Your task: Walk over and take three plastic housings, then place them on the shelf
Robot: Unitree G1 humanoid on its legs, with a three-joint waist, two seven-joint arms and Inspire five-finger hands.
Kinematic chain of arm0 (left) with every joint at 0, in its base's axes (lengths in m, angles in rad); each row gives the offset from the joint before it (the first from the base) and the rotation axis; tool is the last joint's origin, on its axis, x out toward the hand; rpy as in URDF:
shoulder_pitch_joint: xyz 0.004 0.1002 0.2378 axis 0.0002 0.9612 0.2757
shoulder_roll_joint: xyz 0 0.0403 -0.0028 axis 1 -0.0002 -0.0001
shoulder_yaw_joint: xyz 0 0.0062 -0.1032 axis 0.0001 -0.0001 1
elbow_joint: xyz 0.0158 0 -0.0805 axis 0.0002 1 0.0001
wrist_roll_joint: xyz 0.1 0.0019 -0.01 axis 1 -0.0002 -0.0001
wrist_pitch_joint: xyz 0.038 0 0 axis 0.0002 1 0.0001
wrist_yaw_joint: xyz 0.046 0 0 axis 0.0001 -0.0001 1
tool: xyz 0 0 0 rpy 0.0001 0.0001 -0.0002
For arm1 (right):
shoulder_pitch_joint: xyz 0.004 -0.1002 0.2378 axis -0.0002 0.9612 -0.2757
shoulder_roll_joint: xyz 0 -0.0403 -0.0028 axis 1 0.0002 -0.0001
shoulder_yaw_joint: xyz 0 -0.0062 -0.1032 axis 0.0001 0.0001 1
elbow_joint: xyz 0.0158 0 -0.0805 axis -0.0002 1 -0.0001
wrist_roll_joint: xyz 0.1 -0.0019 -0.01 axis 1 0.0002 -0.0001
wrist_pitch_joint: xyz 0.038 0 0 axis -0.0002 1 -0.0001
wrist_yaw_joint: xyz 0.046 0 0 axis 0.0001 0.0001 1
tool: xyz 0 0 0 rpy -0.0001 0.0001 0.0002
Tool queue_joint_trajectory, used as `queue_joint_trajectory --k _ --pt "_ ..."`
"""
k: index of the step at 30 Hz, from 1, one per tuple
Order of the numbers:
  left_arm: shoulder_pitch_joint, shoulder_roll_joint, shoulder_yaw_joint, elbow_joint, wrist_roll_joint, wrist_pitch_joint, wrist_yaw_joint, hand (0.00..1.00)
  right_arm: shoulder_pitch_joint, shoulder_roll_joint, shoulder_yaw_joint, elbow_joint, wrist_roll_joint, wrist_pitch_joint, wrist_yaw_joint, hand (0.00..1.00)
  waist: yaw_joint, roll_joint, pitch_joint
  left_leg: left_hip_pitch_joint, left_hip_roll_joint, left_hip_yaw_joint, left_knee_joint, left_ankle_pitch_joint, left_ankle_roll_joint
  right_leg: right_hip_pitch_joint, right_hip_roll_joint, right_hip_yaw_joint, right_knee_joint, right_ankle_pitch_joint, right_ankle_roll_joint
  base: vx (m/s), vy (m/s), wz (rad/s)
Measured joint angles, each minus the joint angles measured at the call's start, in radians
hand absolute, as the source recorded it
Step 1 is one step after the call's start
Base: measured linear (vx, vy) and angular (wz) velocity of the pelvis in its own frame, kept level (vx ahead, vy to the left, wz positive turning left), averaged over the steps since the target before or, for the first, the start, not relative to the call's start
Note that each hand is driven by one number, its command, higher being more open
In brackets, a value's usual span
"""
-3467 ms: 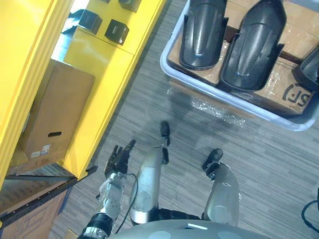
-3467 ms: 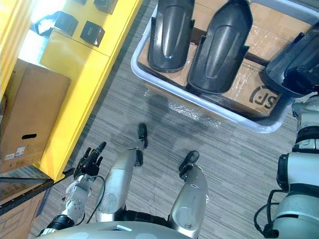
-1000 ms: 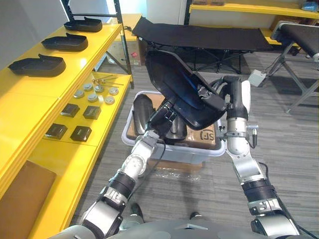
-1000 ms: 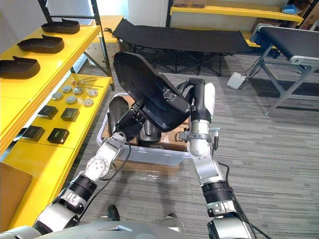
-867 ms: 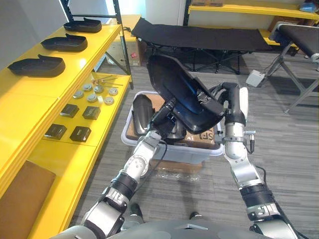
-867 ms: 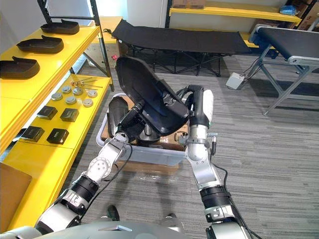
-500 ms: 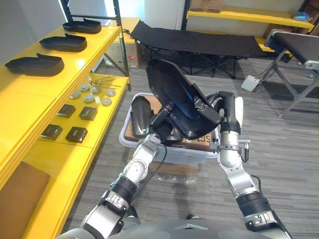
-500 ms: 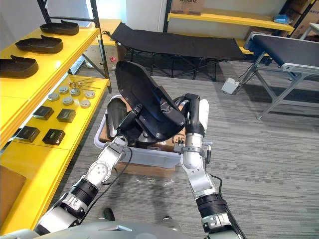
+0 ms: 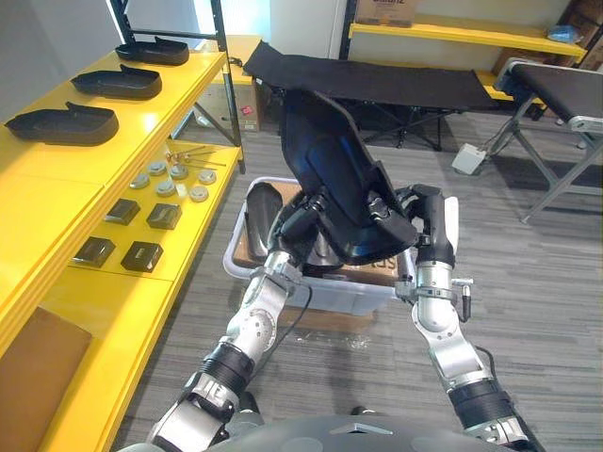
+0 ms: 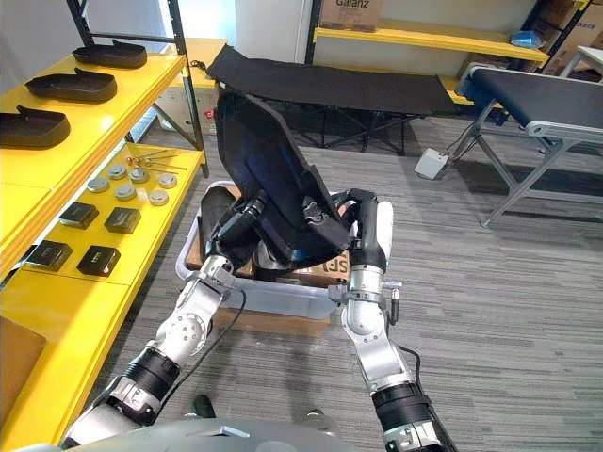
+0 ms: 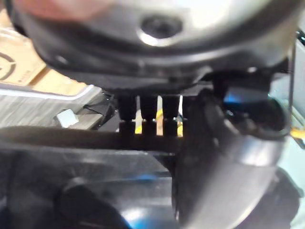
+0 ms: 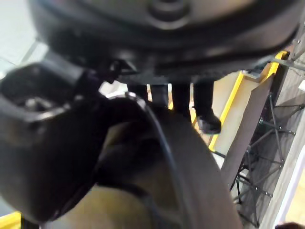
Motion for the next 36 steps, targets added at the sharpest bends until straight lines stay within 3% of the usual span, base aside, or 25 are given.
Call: queue_joint_trajectory --k 8,19,24,31,36 --pt "0.04 0.022 0.026 -0.151 0.277 -0.005 0.094 0.0 0.018 -0.002 0.022 -0.001 0.009 0.014 0.058 1.0 0.004 0.03 -0.018 -0.002 -0.01 -0.011 0.0 0.0 0.0 0.0 -0.004 -0.01 0.0 -0.004 0.004 0.0 0.0 0.03" --pt "0.108 0.024 0.046 -0.177 0.643 -0.005 0.354 0.0 0.028 0.01 0.019 -0.001 0.011 0.044 0.054 1.0 0.003 0.038 -0.023 -0.003 -0.01 -0.012 0.0 0.0 0.001 -0.001 -0.004 -0.009 -0.002 -0.005 0.005 0.0 0.0 0.0" --pt "0.108 0.023 0.076 -0.18 0.833 -0.006 0.53 0.0 0.054 0.01 0.019 -0.001 0.011 0.044 0.048 1.0 0.003 0.039 -0.023 -0.004 -0.01 -0.012 0.0 0.0 0.0 -0.001 -0.004 -0.01 -0.002 -0.006 0.004 0.0 0.0 0.0" --pt "0.124 0.008 0.12 -0.184 0.975 -0.005 0.762 0.0 0.06 0.012 0.024 -0.001 0.017 0.046 0.039 1.0 0.002 0.04 -0.023 -0.004 -0.01 -0.013 0.0 -0.001 0.0 -0.001 -0.003 -0.009 -0.002 -0.007 0.004 0.0 0.0 0.0" --pt "0.149 -0.009 0.161 -0.189 0.968 -0.005 0.818 0.0 0.079 0.017 0.032 -0.017 0.113 0.025 0.095 1.0 0.005 0.041 -0.023 -0.005 -0.01 -0.014 0.0 -0.002 -0.001 -0.002 -0.003 -0.009 -0.002 -0.008 0.005 0.0 0.0 0.0"
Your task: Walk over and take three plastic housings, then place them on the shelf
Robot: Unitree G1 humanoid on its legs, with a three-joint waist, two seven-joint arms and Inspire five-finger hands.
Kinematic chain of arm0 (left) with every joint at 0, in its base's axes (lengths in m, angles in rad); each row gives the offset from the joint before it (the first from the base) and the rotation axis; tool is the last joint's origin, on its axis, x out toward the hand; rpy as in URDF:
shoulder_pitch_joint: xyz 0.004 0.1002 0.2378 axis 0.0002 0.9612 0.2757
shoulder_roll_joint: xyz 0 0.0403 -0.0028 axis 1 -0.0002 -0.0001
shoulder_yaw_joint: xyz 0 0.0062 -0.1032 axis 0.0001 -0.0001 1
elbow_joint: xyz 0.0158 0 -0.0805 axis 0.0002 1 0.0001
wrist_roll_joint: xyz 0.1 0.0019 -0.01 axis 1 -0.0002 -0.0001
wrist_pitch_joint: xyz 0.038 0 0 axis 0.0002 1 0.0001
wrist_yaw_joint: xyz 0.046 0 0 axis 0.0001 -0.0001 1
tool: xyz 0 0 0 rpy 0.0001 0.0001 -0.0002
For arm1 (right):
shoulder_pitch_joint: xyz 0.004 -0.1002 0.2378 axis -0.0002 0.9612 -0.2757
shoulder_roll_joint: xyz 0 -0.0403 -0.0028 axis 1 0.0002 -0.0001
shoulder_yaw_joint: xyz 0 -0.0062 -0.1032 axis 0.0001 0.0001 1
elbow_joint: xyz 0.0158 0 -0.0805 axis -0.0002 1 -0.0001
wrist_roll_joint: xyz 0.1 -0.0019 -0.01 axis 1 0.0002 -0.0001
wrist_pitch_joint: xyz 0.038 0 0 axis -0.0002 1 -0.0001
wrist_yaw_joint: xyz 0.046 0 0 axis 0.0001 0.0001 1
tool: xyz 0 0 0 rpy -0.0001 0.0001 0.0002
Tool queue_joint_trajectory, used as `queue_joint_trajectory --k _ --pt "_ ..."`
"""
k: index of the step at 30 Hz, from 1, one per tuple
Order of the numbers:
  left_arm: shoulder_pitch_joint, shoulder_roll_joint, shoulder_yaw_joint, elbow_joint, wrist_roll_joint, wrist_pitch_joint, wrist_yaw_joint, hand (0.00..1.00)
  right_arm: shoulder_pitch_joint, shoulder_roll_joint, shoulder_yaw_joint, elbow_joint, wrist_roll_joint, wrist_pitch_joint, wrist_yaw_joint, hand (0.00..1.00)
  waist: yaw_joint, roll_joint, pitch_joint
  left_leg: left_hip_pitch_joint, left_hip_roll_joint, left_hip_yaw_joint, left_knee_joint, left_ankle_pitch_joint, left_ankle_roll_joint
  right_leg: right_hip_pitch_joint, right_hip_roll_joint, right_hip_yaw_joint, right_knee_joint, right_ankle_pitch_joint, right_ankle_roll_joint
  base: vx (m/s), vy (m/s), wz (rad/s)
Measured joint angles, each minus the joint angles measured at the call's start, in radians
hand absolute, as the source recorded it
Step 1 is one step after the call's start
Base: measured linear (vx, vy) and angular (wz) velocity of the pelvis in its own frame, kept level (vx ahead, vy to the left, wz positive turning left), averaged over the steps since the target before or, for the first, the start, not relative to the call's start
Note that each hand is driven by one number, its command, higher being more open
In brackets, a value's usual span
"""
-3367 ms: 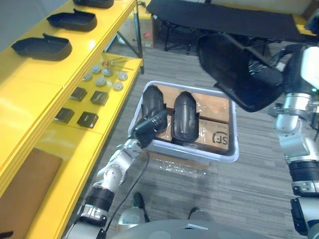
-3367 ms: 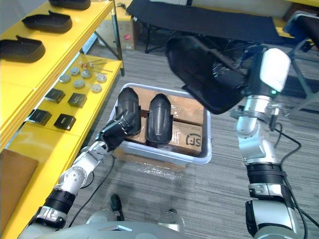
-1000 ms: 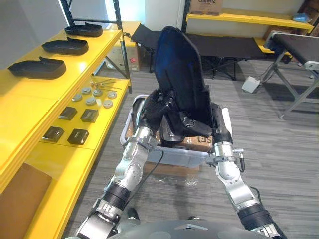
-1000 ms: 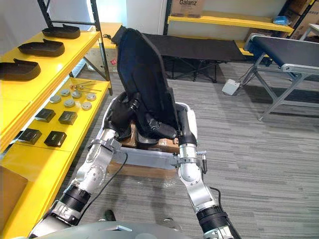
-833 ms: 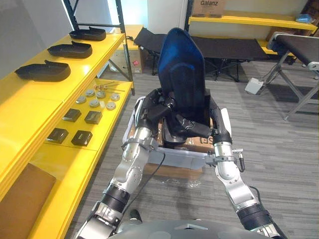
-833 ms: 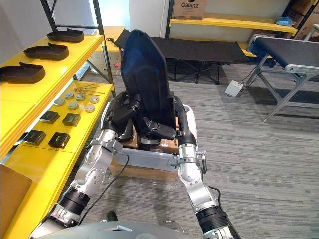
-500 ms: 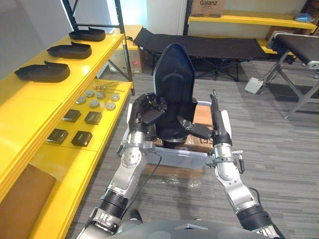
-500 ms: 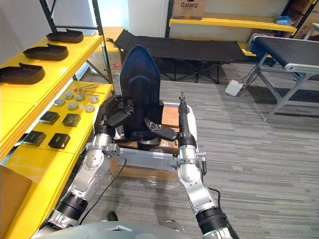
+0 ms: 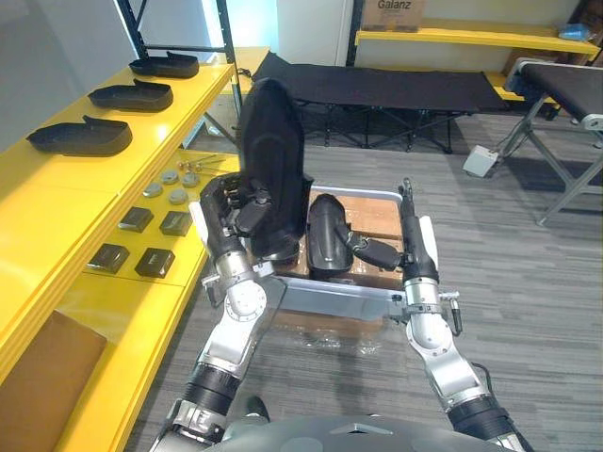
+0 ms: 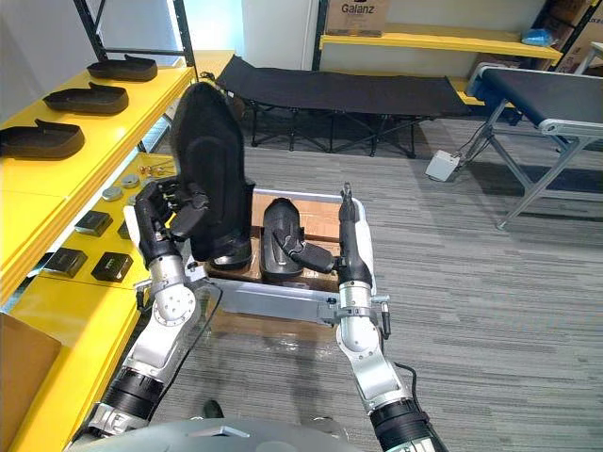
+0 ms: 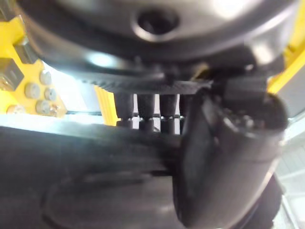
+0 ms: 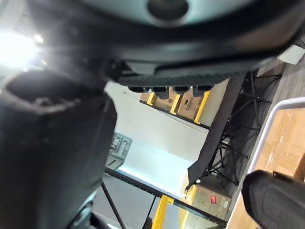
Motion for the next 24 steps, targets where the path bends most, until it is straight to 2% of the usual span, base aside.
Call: queue_joint_trajectory --k 2,4,6,7,8,9,11,16,22,24 --pt "0.004 0.0 0.006 0.0 -0.005 -0.009 -0.01 0.0 0.024 0.001 0.012 -0.03 0.087 -0.04 0.043 1.0 0.001 0.001 0.0 -0.001 0.0 -0.001 0.0 -0.001 0.0 0.0 0.0 0.0 0.0 -0.001 0.0 0.0 0.0 0.0" --pt "0.025 0.001 0.024 -0.005 -0.046 -0.049 -0.054 0.0 0.05 0.014 0.014 -0.066 0.172 -0.09 0.078 1.0 0.0 0.004 -0.001 -0.001 -0.001 -0.001 0.0 -0.002 -0.001 0.0 0.0 0.001 0.0 -0.002 0.001 0.0 0.0 0.0" --pt "0.065 0.0 0.035 -0.037 -0.1 -0.087 -0.118 0.0 0.075 0.04 -0.016 -0.092 0.236 -0.118 0.114 1.0 -0.002 0.006 -0.002 -0.002 -0.001 0.0 0.0 -0.003 -0.002 -0.002 0.0 0.001 0.0 -0.003 0.001 0.0 0.0 0.0" --pt "0.093 0.002 0.045 -0.056 -0.129 -0.118 -0.171 0.0 0.092 0.054 -0.051 -0.102 0.318 -0.119 0.179 1.0 -0.002 0.007 -0.003 -0.002 -0.001 0.001 0.0 -0.004 -0.002 -0.002 0.0 0.001 0.0 -0.004 0.001 0.0 0.0 0.0" --pt "0.11 0.003 0.053 -0.071 -0.14 -0.127 -0.199 0.0 0.1 0.058 -0.072 -0.101 0.362 -0.115 0.217 1.0 -0.003 0.008 -0.003 -0.002 -0.001 0.001 0.0 -0.005 -0.002 -0.002 -0.001 0.001 0.0 -0.005 0.001 0.0 0.0 0.0" --pt "0.149 0.007 0.077 -0.113 -0.195 -0.144 -0.283 0.0 0.126 0.064 -0.124 -0.098 0.461 -0.097 0.295 1.0 -0.003 0.012 -0.006 -0.003 -0.001 0.001 0.0 -0.007 -0.003 -0.003 -0.001 0.001 0.0 -0.007 0.001 0.0 0.0 0.0" --pt "0.196 0.019 0.108 -0.162 -0.24 -0.158 -0.356 0.0 0.156 0.07 -0.175 -0.077 0.532 -0.089 0.352 1.0 -0.004 0.019 -0.008 -0.004 -0.001 0.001 0.0 -0.008 -0.004 -0.004 -0.001 0.0 0.0 -0.009 0.001 0.0 0.0 0.0" --pt "0.316 0.056 0.187 -0.256 -0.321 -0.166 -0.555 0.0 0.206 0.068 -0.256 -0.014 0.622 -0.048 0.432 1.0 -0.004 0.042 -0.017 -0.019 -0.001 -0.012 0.0 -0.008 -0.005 -0.005 0.0 -0.017 -0.001 -0.012 -0.001 0.0 0.001 0.05" --pt "0.432 0.058 0.187 -0.338 -0.403 -0.166 -0.661 0.0 0.203 0.069 -0.192 -0.014 0.618 -0.021 0.476 1.0 0.014 0.046 -0.018 -0.043 -0.002 -0.066 0.0 -0.001 -0.004 0.003 0.002 -0.074 -0.001 -0.024 0.001 0.02 0.005 0.27" --pt "0.471 0.051 0.193 -0.39 -0.428 -0.166 -0.678 0.0 0.191 0.068 -0.144 -0.014 0.599 0.022 0.486 1.0 0.04 0.046 -0.018 -0.064 -0.002 -0.1 0.0 0.007 -0.003 0.005 0.004 -0.109 -0.001 -0.027 0.001 0.02 -0.007 0.41"
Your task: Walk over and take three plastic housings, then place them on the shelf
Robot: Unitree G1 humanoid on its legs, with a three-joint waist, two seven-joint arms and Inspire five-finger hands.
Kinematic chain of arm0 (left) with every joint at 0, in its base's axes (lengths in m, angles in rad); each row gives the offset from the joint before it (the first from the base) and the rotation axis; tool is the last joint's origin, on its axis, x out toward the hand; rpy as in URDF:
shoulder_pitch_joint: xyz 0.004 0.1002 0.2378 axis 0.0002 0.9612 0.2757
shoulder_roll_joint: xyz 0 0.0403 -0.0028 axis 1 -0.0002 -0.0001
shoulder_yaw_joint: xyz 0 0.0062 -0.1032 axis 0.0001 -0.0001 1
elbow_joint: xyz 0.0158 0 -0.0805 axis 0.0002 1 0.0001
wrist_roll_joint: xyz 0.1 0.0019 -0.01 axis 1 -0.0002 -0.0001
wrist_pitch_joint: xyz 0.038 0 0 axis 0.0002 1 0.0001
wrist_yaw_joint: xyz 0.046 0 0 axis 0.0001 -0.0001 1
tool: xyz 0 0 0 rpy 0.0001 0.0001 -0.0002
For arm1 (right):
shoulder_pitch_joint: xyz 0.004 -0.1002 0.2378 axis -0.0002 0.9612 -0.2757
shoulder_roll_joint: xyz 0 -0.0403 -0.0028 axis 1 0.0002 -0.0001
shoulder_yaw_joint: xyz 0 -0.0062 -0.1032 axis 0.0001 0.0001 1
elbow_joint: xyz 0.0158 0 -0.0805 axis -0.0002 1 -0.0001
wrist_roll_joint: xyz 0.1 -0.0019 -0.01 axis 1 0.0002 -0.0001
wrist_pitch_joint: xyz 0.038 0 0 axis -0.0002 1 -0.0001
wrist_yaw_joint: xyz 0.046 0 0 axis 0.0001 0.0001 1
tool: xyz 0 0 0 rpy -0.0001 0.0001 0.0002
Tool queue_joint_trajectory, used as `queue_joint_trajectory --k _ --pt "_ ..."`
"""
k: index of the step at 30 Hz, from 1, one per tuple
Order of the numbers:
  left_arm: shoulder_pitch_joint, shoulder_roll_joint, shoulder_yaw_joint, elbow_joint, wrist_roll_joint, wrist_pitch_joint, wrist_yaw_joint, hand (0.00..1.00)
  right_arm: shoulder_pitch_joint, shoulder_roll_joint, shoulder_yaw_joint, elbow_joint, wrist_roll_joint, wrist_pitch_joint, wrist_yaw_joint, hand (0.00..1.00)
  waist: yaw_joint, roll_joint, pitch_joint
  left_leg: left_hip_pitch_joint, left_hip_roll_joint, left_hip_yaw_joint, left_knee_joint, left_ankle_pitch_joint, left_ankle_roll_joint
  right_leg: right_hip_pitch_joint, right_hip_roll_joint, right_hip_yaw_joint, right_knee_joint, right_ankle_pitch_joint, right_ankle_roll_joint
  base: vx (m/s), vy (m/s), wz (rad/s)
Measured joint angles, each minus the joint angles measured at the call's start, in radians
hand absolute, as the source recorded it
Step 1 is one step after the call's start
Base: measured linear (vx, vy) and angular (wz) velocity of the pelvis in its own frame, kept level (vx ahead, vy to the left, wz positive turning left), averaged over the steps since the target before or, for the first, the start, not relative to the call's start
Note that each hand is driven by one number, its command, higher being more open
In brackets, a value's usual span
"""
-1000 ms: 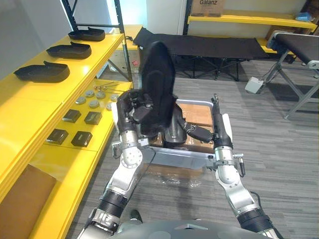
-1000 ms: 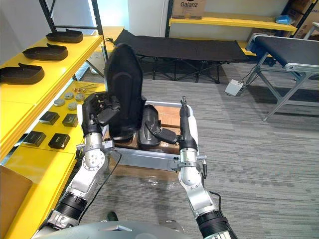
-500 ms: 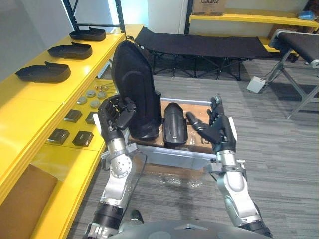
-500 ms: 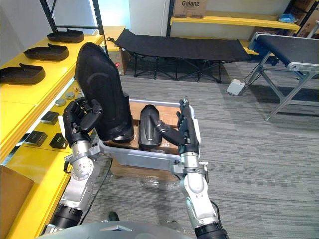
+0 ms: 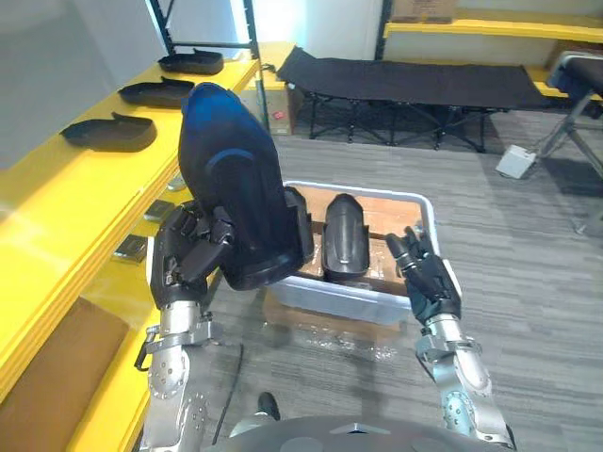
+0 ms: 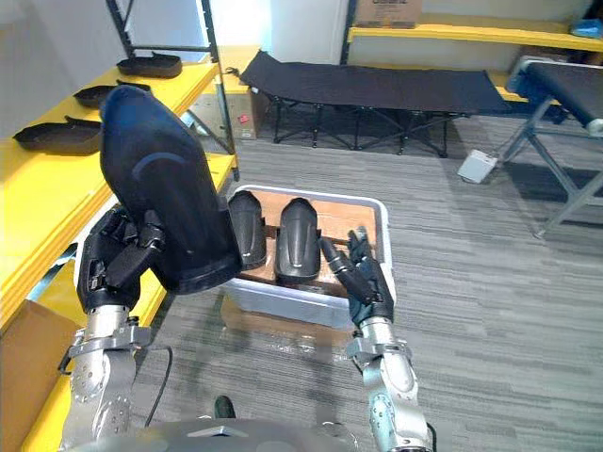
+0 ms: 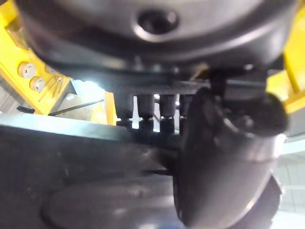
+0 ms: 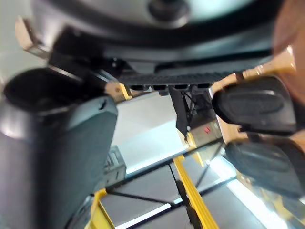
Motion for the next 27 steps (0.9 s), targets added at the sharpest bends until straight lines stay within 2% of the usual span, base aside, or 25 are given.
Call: queue_joint_trajectory --k 2,4,6,9,12,17,21,27 --pt "0.008 -0.01 0.018 -0.023 0.0 0.0 -0.007 0.0 -0.016 -0.001 0.041 0.004 -0.006 0.019 0.004 1.0 0.024 0.0 0.0 -0.012 -0.004 -0.032 0.0 0.007 0.0 0.009 0.001 -0.035 0.0 -0.001 -0.002 0.03 -0.008 0.54" --pt "0.03 -0.022 0.047 -0.049 0.0 0.0 -0.007 0.0 -0.044 0.0 0.093 0.01 -0.03 0.021 0.005 1.0 0.037 -0.001 0.0 -0.016 -0.017 -0.067 0.0 0.01 0.002 0.029 0.0 -0.069 0.001 -0.006 0.004 0.02 0.007 0.56" --pt "0.049 -0.031 0.082 -0.072 0.003 0.0 -0.005 0.0 -0.089 0.0 0.133 0.019 -0.05 0.02 -0.001 1.0 0.066 -0.001 0.0 -0.026 -0.02 -0.097 0.0 0.016 0.005 0.039 -0.001 -0.102 0.002 -0.01 0.006 0.0 0.007 0.43" --pt "0.076 -0.032 0.136 -0.086 0.004 -0.001 -0.005 0.0 -0.15 0.004 0.155 0.045 -0.093 0.02 -0.04 1.0 0.102 -0.003 0.001 -0.039 -0.03 -0.127 0.0 0.021 0.008 0.049 -0.005 -0.136 0.002 -0.018 0.008 -0.01 0.026 0.38" --pt "0.12 -0.066 0.219 -0.098 0.004 -0.001 -0.005 0.0 -0.182 0.021 0.169 0.051 -0.118 0.02 -0.096 1.0 0.134 -0.013 0.005 -0.041 -0.047 -0.144 0.0 0.022 0.01 0.057 -0.017 -0.158 0.003 -0.024 0.014 0.0 0.05 0.19" --pt "0.155 -0.079 0.267 -0.099 -0.002 0.0 -0.027 0.0 -0.191 0.041 0.189 0.087 -0.151 0.02 -0.143 1.0 0.155 -0.031 0.01 -0.053 -0.06 -0.176 0.0 0.023 0.015 0.065 -0.023 -0.194 0.006 -0.029 0.02 0.01 0.031 0.19" --pt "0.155 -0.098 0.269 -0.1 -0.005 0.0 -0.059 0.0 -0.193 0.041 0.21 0.087 -0.156 0.02 -0.149 1.0 0.159 -0.031 0.012 -0.061 -0.066 -0.2 0.0 0.025 0.017 0.067 -0.024 -0.21 0.022 -0.034 0.018 -0.01 0.027 0.18" --pt "0.157 -0.11 0.268 -0.1 -0.005 0.0 -0.057 0.0 -0.189 0.038 0.213 0.087 -0.156 0.037 -0.146 1.0 0.156 -0.029 0.015 -0.079 -0.051 -0.217 0.001 0.025 0.016 0.07 0.0 -0.229 0.031 -0.047 0.013 -0.02 -0.006 0.12"
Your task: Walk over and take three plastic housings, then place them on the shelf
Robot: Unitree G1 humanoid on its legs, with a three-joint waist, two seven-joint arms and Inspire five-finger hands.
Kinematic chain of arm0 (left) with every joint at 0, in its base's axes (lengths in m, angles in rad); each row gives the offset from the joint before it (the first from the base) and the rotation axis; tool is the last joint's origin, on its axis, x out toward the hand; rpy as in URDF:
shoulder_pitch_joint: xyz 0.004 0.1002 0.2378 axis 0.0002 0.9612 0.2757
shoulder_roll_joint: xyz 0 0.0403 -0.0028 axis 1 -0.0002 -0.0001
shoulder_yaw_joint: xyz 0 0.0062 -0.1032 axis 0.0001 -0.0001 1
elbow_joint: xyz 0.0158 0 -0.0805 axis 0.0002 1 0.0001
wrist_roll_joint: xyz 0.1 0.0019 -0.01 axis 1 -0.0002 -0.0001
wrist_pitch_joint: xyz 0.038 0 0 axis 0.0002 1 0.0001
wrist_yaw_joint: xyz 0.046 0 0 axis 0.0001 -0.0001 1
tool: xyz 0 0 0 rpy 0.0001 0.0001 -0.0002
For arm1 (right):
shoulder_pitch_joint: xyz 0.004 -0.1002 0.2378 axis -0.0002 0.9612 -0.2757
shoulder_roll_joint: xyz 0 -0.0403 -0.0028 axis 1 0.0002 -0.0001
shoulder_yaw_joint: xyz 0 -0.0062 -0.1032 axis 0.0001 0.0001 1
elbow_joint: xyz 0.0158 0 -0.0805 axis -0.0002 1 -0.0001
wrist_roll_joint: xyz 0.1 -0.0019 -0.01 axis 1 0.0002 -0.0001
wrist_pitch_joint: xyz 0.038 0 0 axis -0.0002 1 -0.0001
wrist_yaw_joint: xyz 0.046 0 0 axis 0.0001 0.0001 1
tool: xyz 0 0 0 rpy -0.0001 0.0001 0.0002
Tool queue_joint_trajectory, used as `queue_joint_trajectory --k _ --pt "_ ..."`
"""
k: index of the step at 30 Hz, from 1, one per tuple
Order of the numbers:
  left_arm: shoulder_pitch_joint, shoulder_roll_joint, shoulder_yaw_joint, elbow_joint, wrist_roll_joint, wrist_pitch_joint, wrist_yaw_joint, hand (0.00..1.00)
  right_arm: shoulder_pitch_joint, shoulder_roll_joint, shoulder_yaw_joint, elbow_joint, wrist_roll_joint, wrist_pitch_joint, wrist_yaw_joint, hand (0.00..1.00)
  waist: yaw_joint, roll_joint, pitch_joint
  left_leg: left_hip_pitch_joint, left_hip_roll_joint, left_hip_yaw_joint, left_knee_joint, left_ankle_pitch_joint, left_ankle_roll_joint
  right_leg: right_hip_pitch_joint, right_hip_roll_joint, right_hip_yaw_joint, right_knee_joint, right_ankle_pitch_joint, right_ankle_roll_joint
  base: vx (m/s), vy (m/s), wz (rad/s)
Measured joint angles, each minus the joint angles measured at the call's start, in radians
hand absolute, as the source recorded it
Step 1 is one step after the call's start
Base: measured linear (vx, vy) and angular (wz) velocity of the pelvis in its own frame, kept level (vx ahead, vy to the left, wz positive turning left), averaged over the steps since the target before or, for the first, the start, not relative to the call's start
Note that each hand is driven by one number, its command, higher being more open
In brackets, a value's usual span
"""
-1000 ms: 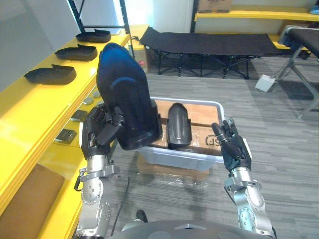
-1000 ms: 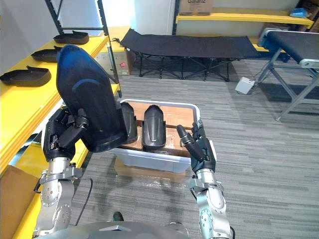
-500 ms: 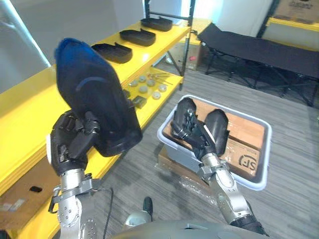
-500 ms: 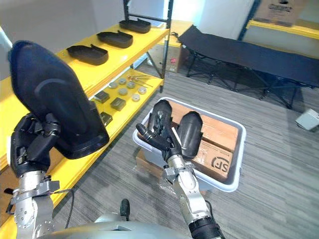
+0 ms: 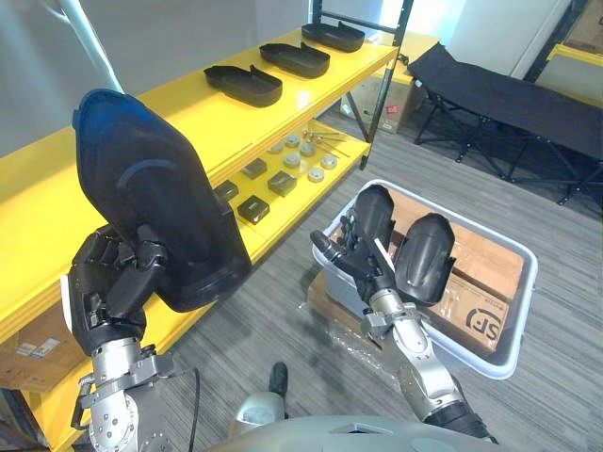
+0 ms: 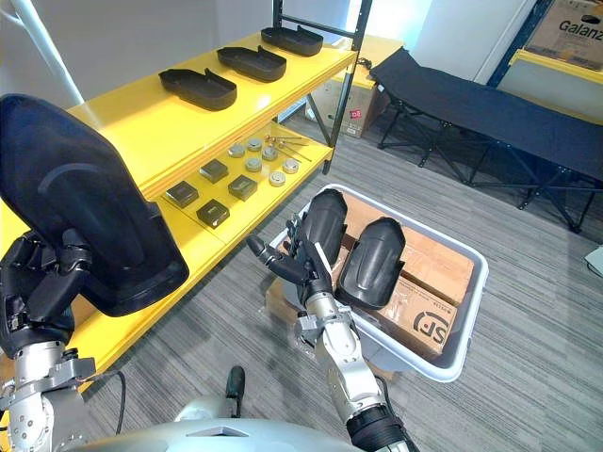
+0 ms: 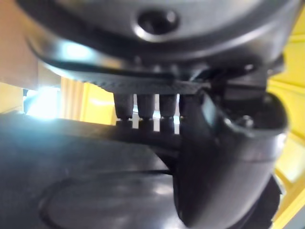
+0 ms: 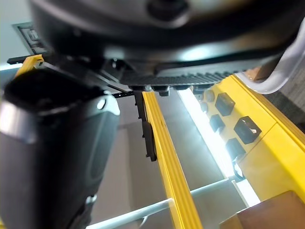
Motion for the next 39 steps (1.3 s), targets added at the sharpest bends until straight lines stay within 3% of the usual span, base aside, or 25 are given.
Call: queue_joint_trajectory --k 3,6,9,16,21,24,25,26,27,28,29,30,31,33,36,38,39 --pt "-0.001 -0.003 -0.006 0.0 0.001 0.0 -0.001 0.0 0.012 -0.002 -0.012 -0.001 0.0 0.0 0.003 1.0 -0.009 0.005 0.004 -0.012 0.007 0.008 0.0 -0.001 0.001 0.012 0.007 -0.041 0.015 -0.02 0.002 -0.04 -0.018 0.44" --pt "-0.007 0.001 -0.018 0.0 0.0 0.0 -0.02 0.0 0.031 -0.012 -0.052 -0.002 -0.001 0.0 0.003 1.0 -0.036 0.012 0.022 -0.027 0.034 0.139 0.004 0.015 0.035 0.045 0.01 -0.14 0.034 -0.033 0.015 -0.04 -0.016 0.85" --pt "-0.012 0.005 -0.037 0.0 -0.002 0.0 -0.036 0.0 0.058 -0.034 -0.08 -0.008 -0.024 0.0 0.003 1.0 -0.027 0.012 0.044 -0.03 0.029 0.18 0.004 0.039 0.054 0.068 -0.005 -0.189 0.069 -0.059 0.027 -0.01 0.018 0.7" --pt "-0.011 0.012 -0.057 0.001 0.001 0.0 -0.023 0.0 0.044 -0.039 -0.079 -0.014 -0.056 -0.026 0.029 1.0 -0.027 0.026 0.069 -0.015 0.017 0.242 0.007 0.029 0.062 0.045 -0.058 -0.153 0.15 -0.112 0.036 -0.06 0.064 -0.02" --pt "-0.022 0.022 -0.056 0.001 0.037 0.0 -0.018 0.0 0.03 -0.038 -0.076 -0.019 -0.019 -0.03 0.051 1.0 -0.028 0.027 0.095 -0.097 0.035 0.252 0.232 -0.083 0.076 0.038 -0.107 -0.137 0.215 -0.135 0.048 -0.02 0.042 -0.06" --pt "-0.065 0.069 -0.033 0.001 0.058 -0.001 -0.027 0.0 0.007 -0.031 -0.075 -0.019 -0.019 -0.058 0.051 1.0 -0.017 0.012 0.105 -0.132 0.017 0.253 0.373 -0.188 0.084 0.056 -0.192 -0.182 0.305 -0.19 0.063 0.05 0.117 0.33" --pt "-0.103 0.107 -0.014 0.001 0.057 -0.003 -0.036 0.0 0.003 -0.025 -0.081 -0.019 -0.02 -0.091 0.051 1.0 -0.013 0.0 0.111 -0.137 0.008 0.263 0.441 -0.248 0.096 0.086 -0.221 -0.197 0.37 -0.202 0.028 0.12 0.115 0.48" --pt "-0.117 0.11 -0.005 0.002 0.057 -0.004 -0.04 0.0 0.0 -0.029 -0.084 -0.02 -0.021 -0.104 0.051 1.0 -0.013 0.004 0.115 -0.139 0.003 0.254 0.467 -0.265 0.103 0.083 -0.244 -0.179 0.431 -0.193 -0.011 0.22 0.238 0.87" --pt "-0.149 0.114 0.0 0.004 0.057 -0.005 -0.041 0.0 -0.001 -0.034 -0.097 -0.02 -0.064 -0.133 0.03 1.0 -0.024 0.011 0.111 -0.125 -0.025 0.207 0.467 -0.285 0.119 0.018 -0.288 -0.051 0.594 -0.104 -0.153 0.19 0.205 0.97" --pt "-0.171 0.133 0.001 0.004 0.058 -0.007 -0.036 0.0 -0.007 -0.038 -0.109 -0.022 -0.12 -0.157 -0.003 1.0 -0.033 0.012 0.107 -0.113 -0.04 0.171 0.44 -0.287 0.119 -0.033 -0.286 0.06 0.67 -0.025 -0.186 0.23 0.221 1.23" --pt "-0.198 0.157 0.002 0.006 0.059 -0.009 -0.023 0.0 -0.016 -0.033 -0.124 -0.034 -0.156 -0.175 -0.029 1.0 -0.042 0.008 0.106 -0.109 -0.047 0.133 0.414 -0.287 0.12 -0.086 -0.261 0.156 0.733 -0.056 -0.132 0.15 0.092 0.97" --pt "-0.22 0.168 0.002 0.012 0.059 -0.009 -0.012 0.0 -0.026 -0.035 -0.135 -0.053 -0.159 -0.18 -0.044 1.0 -0.044 0.007 0.106 -0.103 -0.06 0.1 0.39 -0.282 0.129 -0.122 -0.233 0.205 0.766 -0.093 -0.11 0.21 0.101 1.0" --pt "-0.255 0.17 0.004 0.034 0.054 -0.009 0.013 0.0 -0.049 -0.04 -0.156 -0.092 -0.158 -0.185 -0.057 1.0 -0.052 0.009 0.108 -0.075 -0.079 0.058 0.341 -0.271 0.136 -0.18 -0.192 0.256 0.791 -0.16 -0.098 0.18 0.089 0.82" --pt "-0.285 0.169 0.009 0.074 0.044 -0.009 0.071 0.0 -0.104 -0.04 -0.217 -0.155 -0.158 -0.214 -0.069 1.0 -0.055 0.012 0.109 0.01 -0.116 0.014 0.263 -0.243 0.115 -0.261 -0.129 0.29 0.707 -0.223 -0.102 0.28 0.121 0.63" --pt "-0.307 0.166 -0.009 0.077 0.045 -0.009 0.096 0.0 -0.122 -0.061 -0.3 -0.253 -0.158 -0.249 -0.081 1.0 -0.072 0.012 0.107 0.038 -0.14 -0.057 0.236 -0.244 0.116 -0.372 -0.049 0.379 0.527 -0.208 -0.078 0.28 0.058 0.82" --pt "-0.31 0.148 -0.052 0.083 0.048 -0.008 0.098 0.0 -0.123 -0.099 -0.362 -0.308 -0.181 -0.263 -0.108 1.0 -0.096 0.006 0.105 0.085 -0.166 -0.119 0.222 -0.236 0.125 -0.427 -0.029 0.455 0.39 -0.159 -0.008 0.37 -0.022 1.22" --pt "-0.306 0.142 -0.067 0.085 0.052 -0.006 0.1 0.0 -0.123 -0.109 -0.369 -0.309 -0.191 -0.263 -0.117 1.0 -0.1 0.001 0.102 0.112 -0.177 -0.125 0.222 -0.24 0.121 -0.424 -0.037 0.463 0.374 -0.149 -0.004 0.35 -0.049 0.82"
